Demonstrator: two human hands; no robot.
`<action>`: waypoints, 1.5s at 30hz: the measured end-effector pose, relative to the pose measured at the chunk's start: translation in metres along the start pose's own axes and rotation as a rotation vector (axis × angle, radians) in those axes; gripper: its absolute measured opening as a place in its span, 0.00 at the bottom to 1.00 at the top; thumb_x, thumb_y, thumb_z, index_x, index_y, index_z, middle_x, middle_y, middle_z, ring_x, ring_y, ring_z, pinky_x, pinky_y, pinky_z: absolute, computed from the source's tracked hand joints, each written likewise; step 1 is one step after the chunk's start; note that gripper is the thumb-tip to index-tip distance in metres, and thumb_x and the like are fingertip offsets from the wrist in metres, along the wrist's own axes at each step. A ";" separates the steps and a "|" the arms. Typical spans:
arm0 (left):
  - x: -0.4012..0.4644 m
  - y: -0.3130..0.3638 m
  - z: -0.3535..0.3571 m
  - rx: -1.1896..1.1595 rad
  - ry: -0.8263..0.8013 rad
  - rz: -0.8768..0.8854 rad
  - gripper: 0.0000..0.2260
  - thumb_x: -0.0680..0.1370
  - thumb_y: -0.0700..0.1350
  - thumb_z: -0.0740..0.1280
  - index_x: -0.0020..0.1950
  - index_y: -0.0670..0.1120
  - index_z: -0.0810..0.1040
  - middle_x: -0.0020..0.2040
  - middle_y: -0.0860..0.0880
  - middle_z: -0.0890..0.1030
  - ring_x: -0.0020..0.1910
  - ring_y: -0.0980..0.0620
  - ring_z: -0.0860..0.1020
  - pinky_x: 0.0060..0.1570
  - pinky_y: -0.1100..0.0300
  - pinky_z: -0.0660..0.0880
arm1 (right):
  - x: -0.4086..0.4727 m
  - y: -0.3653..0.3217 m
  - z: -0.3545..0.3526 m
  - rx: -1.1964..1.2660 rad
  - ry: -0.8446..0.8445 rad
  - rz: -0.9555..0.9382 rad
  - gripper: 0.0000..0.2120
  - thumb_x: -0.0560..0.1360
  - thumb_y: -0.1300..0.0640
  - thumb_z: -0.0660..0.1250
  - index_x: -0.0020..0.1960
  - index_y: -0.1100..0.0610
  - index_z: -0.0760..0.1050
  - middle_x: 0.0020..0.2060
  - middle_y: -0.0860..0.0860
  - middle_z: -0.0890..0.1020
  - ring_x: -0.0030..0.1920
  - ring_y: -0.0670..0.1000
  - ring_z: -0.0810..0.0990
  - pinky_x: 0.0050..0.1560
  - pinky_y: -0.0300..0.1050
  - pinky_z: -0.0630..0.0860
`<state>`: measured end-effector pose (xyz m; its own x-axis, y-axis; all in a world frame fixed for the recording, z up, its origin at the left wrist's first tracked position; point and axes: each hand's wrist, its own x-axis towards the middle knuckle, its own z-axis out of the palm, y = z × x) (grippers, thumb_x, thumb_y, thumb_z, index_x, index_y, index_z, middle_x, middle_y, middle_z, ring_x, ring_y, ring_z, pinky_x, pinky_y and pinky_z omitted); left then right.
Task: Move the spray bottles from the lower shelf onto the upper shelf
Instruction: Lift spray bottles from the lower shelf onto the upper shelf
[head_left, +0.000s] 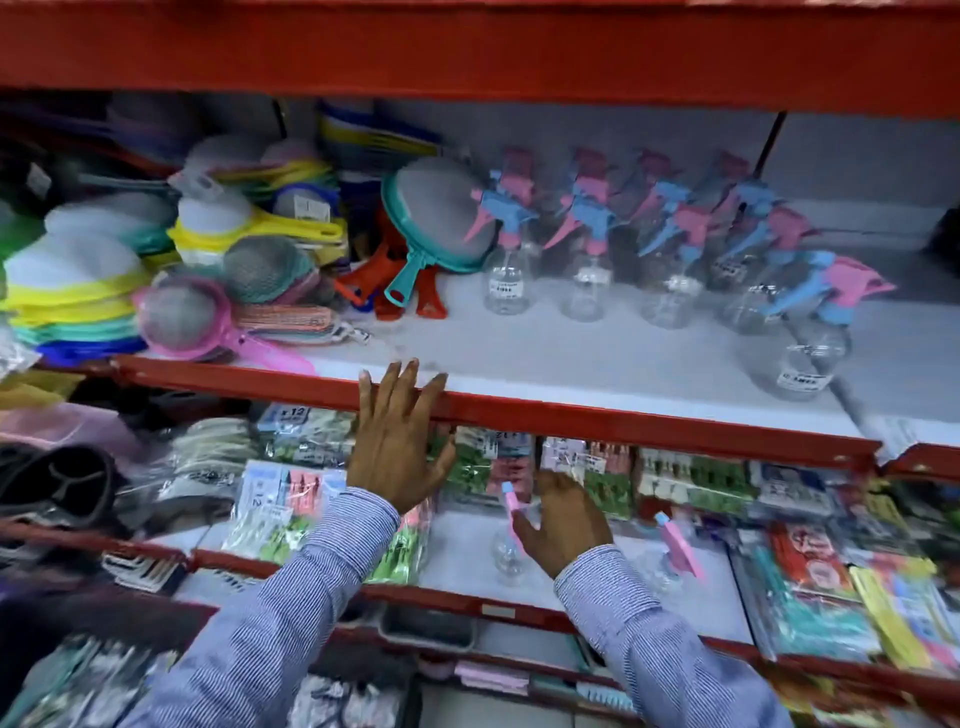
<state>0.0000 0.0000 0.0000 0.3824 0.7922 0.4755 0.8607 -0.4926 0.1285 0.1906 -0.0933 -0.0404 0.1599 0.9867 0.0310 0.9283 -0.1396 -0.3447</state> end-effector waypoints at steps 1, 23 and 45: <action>0.000 -0.001 0.001 -0.017 -0.002 0.000 0.31 0.71 0.54 0.71 0.71 0.47 0.66 0.74 0.38 0.67 0.75 0.38 0.60 0.74 0.33 0.50 | 0.003 0.001 0.009 0.013 -0.092 0.079 0.23 0.72 0.44 0.64 0.63 0.54 0.71 0.56 0.55 0.81 0.57 0.56 0.79 0.63 0.51 0.73; -0.003 -0.004 0.004 -0.142 0.076 0.000 0.30 0.70 0.54 0.72 0.70 0.51 0.70 0.70 0.43 0.71 0.73 0.42 0.64 0.75 0.36 0.49 | -0.011 -0.056 -0.139 0.305 0.041 -0.039 0.11 0.60 0.48 0.75 0.36 0.54 0.78 0.30 0.49 0.81 0.26 0.44 0.72 0.23 0.31 0.66; -0.004 0.000 -0.002 -0.196 0.081 -0.055 0.28 0.70 0.52 0.70 0.70 0.54 0.70 0.69 0.46 0.73 0.74 0.45 0.63 0.76 0.40 0.48 | 0.116 -0.087 -0.163 0.523 0.340 -0.004 0.15 0.62 0.52 0.77 0.47 0.54 0.83 0.41 0.48 0.84 0.39 0.49 0.79 0.44 0.35 0.72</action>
<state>-0.0016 -0.0039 -0.0004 0.3013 0.7924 0.5304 0.7950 -0.5159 0.3191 0.1832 0.0194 0.1456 0.3351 0.8930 0.3005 0.6552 0.0083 -0.7554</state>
